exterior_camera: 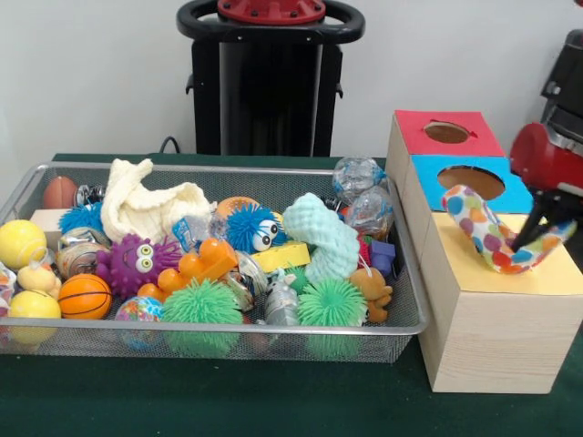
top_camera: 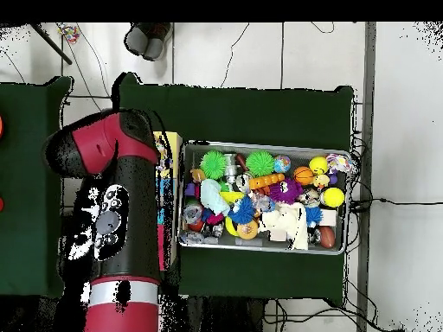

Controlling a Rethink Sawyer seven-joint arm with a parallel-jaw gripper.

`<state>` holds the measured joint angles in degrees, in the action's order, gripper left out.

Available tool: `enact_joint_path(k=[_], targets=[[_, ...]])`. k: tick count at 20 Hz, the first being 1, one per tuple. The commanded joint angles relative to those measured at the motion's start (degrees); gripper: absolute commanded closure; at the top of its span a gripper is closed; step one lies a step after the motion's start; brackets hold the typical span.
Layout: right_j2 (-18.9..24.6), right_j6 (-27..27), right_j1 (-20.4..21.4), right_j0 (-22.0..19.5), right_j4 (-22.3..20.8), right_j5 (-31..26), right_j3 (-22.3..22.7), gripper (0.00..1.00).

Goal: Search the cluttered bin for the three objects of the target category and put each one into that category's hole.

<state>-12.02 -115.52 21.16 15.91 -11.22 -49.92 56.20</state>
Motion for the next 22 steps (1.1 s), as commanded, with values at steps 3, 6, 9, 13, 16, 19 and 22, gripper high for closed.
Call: enact_joint_path(k=[3,6,9,13,16,19,22], targets=[[1.41,-17.29,-3.45,0.43,5.76,-4.37,-1.69,1.00],[1.90,-15.95,-3.60,-0.08,6.79,-1.44,-0.44,1.00],[3.00,-13.92,-2.90,-1.11,7.70,3.48,3.34,1.00],[5.02,-10.91,-0.38,-3.00,7.86,12.94,13.04,1.00],[7.07,-9.16,1.62,-5.02,7.56,20.76,20.86,1.00],[9.94,-5.63,3.74,-7.79,7.57,24.02,26.78,1.00],[12.02,-3.21,5.49,-9.82,7.06,25.49,30.91,1.00]])
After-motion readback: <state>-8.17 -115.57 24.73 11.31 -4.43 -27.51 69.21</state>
